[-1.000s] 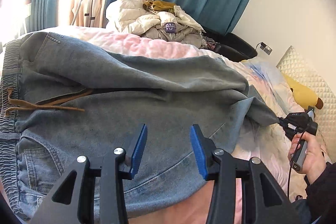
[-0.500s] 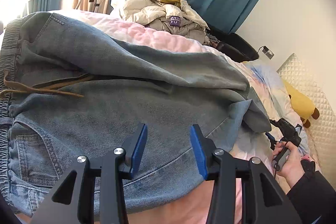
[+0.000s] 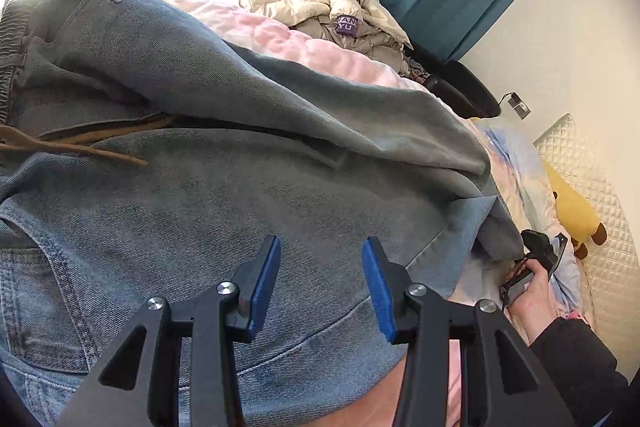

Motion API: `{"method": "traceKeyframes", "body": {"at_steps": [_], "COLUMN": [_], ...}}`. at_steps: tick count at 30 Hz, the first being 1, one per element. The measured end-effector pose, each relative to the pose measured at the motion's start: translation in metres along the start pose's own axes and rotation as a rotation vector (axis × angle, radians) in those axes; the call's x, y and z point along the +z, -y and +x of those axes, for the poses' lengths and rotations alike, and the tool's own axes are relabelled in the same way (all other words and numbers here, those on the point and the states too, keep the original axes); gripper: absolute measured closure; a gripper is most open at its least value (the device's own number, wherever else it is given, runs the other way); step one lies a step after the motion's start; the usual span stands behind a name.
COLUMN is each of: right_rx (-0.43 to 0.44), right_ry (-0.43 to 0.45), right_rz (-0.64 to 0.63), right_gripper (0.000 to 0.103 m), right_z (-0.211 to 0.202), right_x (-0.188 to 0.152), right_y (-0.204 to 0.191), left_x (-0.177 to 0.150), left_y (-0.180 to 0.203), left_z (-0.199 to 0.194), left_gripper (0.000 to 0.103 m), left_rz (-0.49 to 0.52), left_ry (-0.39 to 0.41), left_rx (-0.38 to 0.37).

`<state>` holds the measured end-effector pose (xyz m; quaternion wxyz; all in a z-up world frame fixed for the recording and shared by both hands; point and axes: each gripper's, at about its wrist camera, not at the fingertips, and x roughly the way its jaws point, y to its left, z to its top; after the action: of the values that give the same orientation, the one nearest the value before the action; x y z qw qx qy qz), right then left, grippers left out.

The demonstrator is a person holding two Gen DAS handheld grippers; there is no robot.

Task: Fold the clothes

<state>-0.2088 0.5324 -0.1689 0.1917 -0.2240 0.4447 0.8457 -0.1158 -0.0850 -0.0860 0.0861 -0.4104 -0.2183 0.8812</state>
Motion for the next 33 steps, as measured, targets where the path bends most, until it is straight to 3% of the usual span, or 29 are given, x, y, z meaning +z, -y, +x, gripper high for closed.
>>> {"method": "traceKeyframes", "body": {"at_steps": [6,10,14,17,20,23,26,30,33], "right_rx": [-0.062,-0.095,-0.167,-0.172,-0.192,-0.191,-0.182,-0.139,-0.088], "right_ry": [0.18,0.248,0.147,0.116,0.118,0.05,-0.009,-0.07,-0.129], "right_rz": [-0.125,-0.076,-0.031,-0.01,-0.024,0.059,0.129,0.083,-0.023], "right_gripper": [0.1,0.101,0.1,0.098,0.092,0.085,0.084,0.084,0.084], "right_z": [-0.009,-0.01,0.028,0.035,0.025,0.009,-0.013,-0.052,-0.083], "right_x": [0.028,0.061,0.053,0.045,0.043,0.027,0.01,-0.014,-0.037], "right_y": [-0.044,-0.017,0.029,0.036,0.026,0.025,0.019,-0.009,-0.036], "left_x": [-0.001,0.003,0.006,0.01,0.013,0.012,0.01,-0.002,-0.011], "left_y": [-0.002,-0.005,-0.013,-0.015,-0.015,-0.019,-0.027,-0.039,-0.047], "left_z": [0.004,0.011,0.016,0.011,0.001,-0.01,-0.022,-0.051,-0.07], "left_gripper": [0.059,0.059,0.059,0.059,0.059,0.059,0.059,0.059,0.059], "left_rz": [0.004,0.001,-0.039,-0.062,-0.075,-0.101,-0.141,-0.227,-0.279], "left_ry": [-0.013,-0.018,-0.034,-0.026,-0.005,0.01,0.029,0.071,0.08], "left_rx": [-0.022,-0.013,-0.006,-0.001,0.003,0.01,0.025,0.015,-0.006]}}
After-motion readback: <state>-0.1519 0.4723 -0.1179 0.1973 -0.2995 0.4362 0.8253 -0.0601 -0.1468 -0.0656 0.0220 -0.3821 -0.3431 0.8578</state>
